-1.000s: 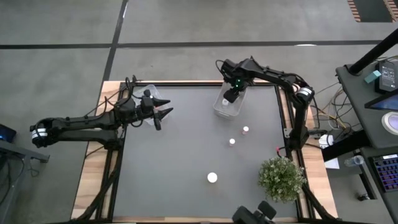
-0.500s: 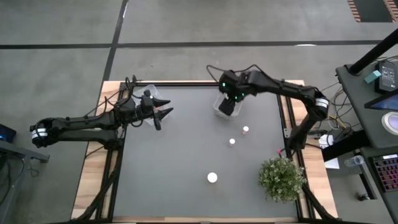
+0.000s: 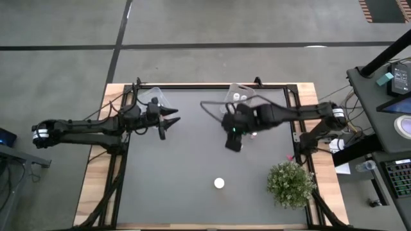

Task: Pick and place medicine bottles into bin by pill shape (circle, oval)
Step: Put the large orange pill bottle into the gray bin

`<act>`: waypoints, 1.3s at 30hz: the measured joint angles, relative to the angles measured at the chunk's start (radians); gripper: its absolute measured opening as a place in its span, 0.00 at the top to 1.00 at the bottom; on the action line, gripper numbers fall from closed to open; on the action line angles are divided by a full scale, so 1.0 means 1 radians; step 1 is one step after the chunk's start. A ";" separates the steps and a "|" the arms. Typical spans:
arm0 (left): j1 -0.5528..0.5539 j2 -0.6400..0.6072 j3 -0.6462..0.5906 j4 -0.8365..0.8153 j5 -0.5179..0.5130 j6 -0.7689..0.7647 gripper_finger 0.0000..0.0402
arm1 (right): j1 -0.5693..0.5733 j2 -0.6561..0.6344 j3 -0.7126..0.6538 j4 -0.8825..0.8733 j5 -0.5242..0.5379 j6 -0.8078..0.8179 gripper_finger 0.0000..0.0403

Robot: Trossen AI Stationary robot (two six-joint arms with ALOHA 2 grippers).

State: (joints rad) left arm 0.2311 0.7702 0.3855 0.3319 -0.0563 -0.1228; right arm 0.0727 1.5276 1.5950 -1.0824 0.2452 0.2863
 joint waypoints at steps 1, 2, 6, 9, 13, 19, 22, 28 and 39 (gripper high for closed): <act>-0.006 0.000 0.000 0.000 0.000 -0.002 0.58 | 0.026 0.000 -0.006 0.015 0.003 0.001 0.52; -0.012 0.000 0.000 0.000 0.000 -0.003 0.58 | 0.052 -0.001 -0.015 0.035 0.007 0.001 0.52; -0.039 0.000 0.000 0.000 0.000 -0.028 0.58 | 0.147 -0.001 -0.070 0.136 0.021 0.002 0.52; -0.067 0.000 0.000 0.001 0.001 -0.040 0.58 | 0.212 -0.001 -0.126 0.218 0.030 0.001 0.52; -0.107 0.008 0.000 0.045 0.002 -0.075 0.58 | 0.286 -0.001 -0.226 0.357 0.045 -0.001 0.52; -0.165 0.080 0.000 0.233 0.002 -0.081 0.58 | 0.368 -0.001 -0.378 0.608 0.046 -0.033 0.52; -0.179 0.145 0.000 0.330 0.002 -0.080 0.58 | 0.390 -0.001 -0.440 0.742 0.046 -0.073 0.52; -0.180 0.278 0.015 0.490 0.001 -0.080 0.58 | 0.397 -0.001 -0.540 0.962 0.045 -0.156 0.52; -0.179 0.385 0.070 0.497 0.001 -0.080 0.58 | 0.397 0.023 -0.583 0.975 0.036 -0.016 0.47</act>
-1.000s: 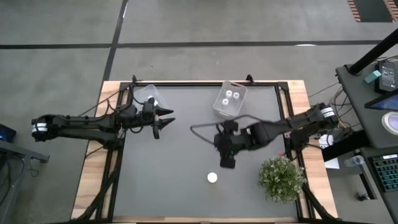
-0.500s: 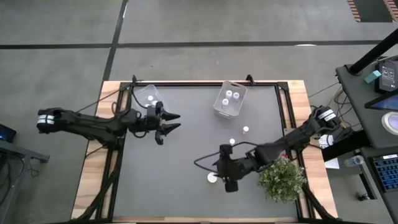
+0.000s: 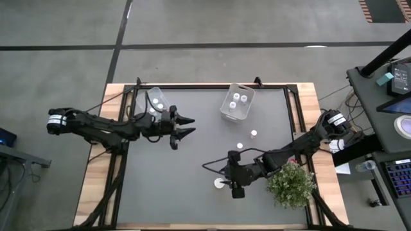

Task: Pick and place medicine bottles into bin by pill shape (circle, oval)
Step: Put the large orange pill bottle into the gray bin

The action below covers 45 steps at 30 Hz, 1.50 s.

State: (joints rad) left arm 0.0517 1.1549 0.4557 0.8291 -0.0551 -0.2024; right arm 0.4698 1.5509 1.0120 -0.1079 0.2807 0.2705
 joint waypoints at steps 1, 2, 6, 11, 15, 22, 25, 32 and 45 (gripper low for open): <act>0.000 0.000 0.000 0.000 0.000 0.001 0.58 | 0.000 0.013 0.006 -0.008 -0.001 -0.001 0.46; 0.000 -0.001 0.000 -0.001 0.000 0.002 0.58 | 0.000 0.025 0.012 -0.019 -0.001 -0.004 0.44; 0.000 -0.020 -0.001 -0.002 0.000 0.004 0.58 | -0.001 0.085 0.043 -0.033 -0.014 -0.061 0.33; 0.000 -0.031 -0.003 -0.002 0.000 0.009 0.58 | 0.000 0.101 0.097 -0.082 -0.028 -0.099 0.21; 0.000 -0.031 -0.004 -0.009 0.000 0.009 0.58 | -0.002 0.102 0.102 -0.122 -0.028 -0.079 0.16; 0.000 -0.030 -0.004 -0.009 0.000 0.009 0.58 | -0.015 0.110 0.069 -0.100 -0.079 -0.038 0.16; 0.000 -0.030 -0.004 -0.009 0.000 0.009 0.58 | -0.019 0.127 0.069 -0.076 -0.102 -0.040 0.17; 0.000 -0.030 -0.004 -0.008 -0.001 0.009 0.58 | -0.030 0.148 0.067 -0.046 -0.133 -0.047 0.19; 0.000 -0.030 -0.006 -0.009 -0.001 0.009 0.58 | -0.039 0.153 0.065 -0.028 -0.154 -0.062 0.19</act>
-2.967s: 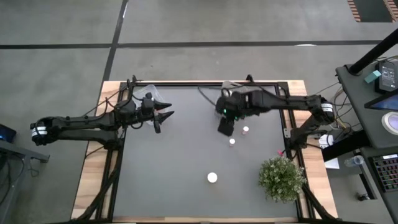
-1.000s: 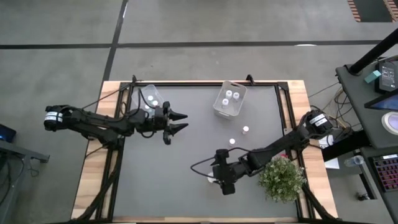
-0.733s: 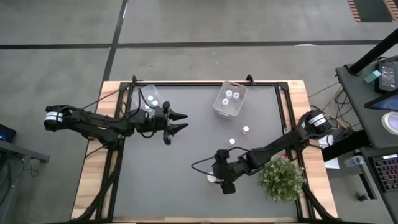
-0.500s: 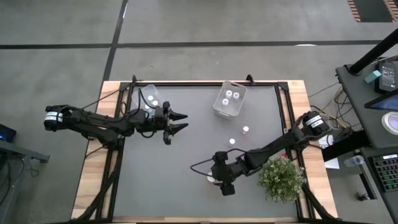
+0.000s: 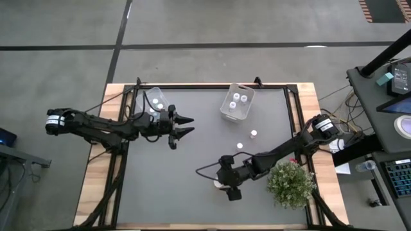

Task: Pick and place medicine bottles into bin by pill shape (circle, oval)
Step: Put the large orange pill bottle into the gray bin

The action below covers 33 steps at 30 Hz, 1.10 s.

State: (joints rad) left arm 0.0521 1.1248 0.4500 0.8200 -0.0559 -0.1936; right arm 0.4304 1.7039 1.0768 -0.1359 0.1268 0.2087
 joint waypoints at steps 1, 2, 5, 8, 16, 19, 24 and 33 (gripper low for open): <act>0.000 0.000 0.000 0.000 0.000 0.000 0.58 | 0.000 0.000 -0.001 0.000 0.000 0.000 0.19; 0.000 0.000 0.000 0.000 0.000 0.000 0.58 | 0.000 0.000 -0.002 0.000 0.000 0.000 0.19; 0.000 0.000 0.000 0.000 0.000 0.000 0.58 | 0.001 0.000 -0.004 0.000 0.000 0.000 0.19; 0.000 0.000 -0.001 0.000 0.000 0.000 0.58 | 0.000 0.000 -0.005 0.001 0.000 0.000 0.19; 0.000 0.000 -0.001 0.000 0.000 0.021 0.58 | -0.001 0.000 -0.007 0.004 0.000 0.000 0.31; 0.000 0.000 -0.001 0.000 0.000 0.022 0.58 | -0.001 0.000 -0.007 0.004 0.000 0.000 0.41; 0.000 0.000 -0.001 0.000 -0.001 0.023 0.58 | -0.001 0.000 -0.007 0.004 0.000 0.000 0.51; 0.000 0.000 -0.001 0.000 -0.001 0.026 0.58 | -0.006 -0.016 -0.007 -0.003 0.003 -0.002 0.48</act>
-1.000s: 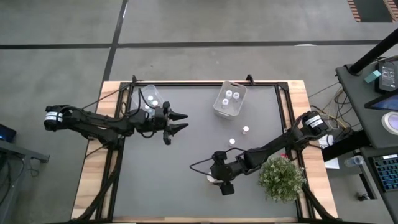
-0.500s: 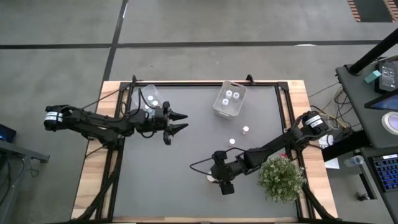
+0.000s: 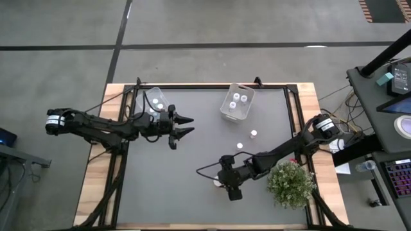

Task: Pick and place medicine bottles into bin by pill shape (circle, oval)
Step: Put the large orange pill bottle into the gray bin

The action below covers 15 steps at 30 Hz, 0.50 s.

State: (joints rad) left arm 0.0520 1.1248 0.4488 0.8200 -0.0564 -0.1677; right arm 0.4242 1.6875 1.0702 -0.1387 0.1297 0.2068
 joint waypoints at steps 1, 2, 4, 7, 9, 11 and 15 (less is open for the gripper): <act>0.000 0.000 0.000 0.000 0.000 0.000 0.58 | -0.003 -0.010 0.000 -0.009 0.001 -0.001 0.48; 0.000 0.000 0.000 0.000 0.000 0.000 0.58 | -0.007 -0.018 0.000 -0.015 0.001 -0.001 0.48; 0.000 0.000 0.000 0.000 0.000 0.001 0.58 | -0.017 -0.039 0.000 -0.024 0.002 0.001 0.48; 0.000 0.000 0.000 0.000 0.000 0.000 0.58 | -0.039 -0.081 0.000 -0.032 0.006 0.002 0.48; 0.000 0.000 0.000 0.000 0.000 0.001 0.58 | -0.059 -0.119 0.000 -0.062 0.029 0.002 0.48; 0.000 0.000 0.000 0.000 0.000 0.001 0.58 | -0.087 -0.163 0.000 -0.102 0.060 0.001 0.48; 0.000 0.000 0.000 0.000 0.000 0.005 0.58 | -0.164 -0.267 0.000 -0.194 0.116 0.002 0.48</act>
State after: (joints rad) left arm 0.0517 1.1248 0.4488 0.8204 -0.0565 -0.1623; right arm 0.2604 1.4208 1.0698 -0.3329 0.2459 0.2085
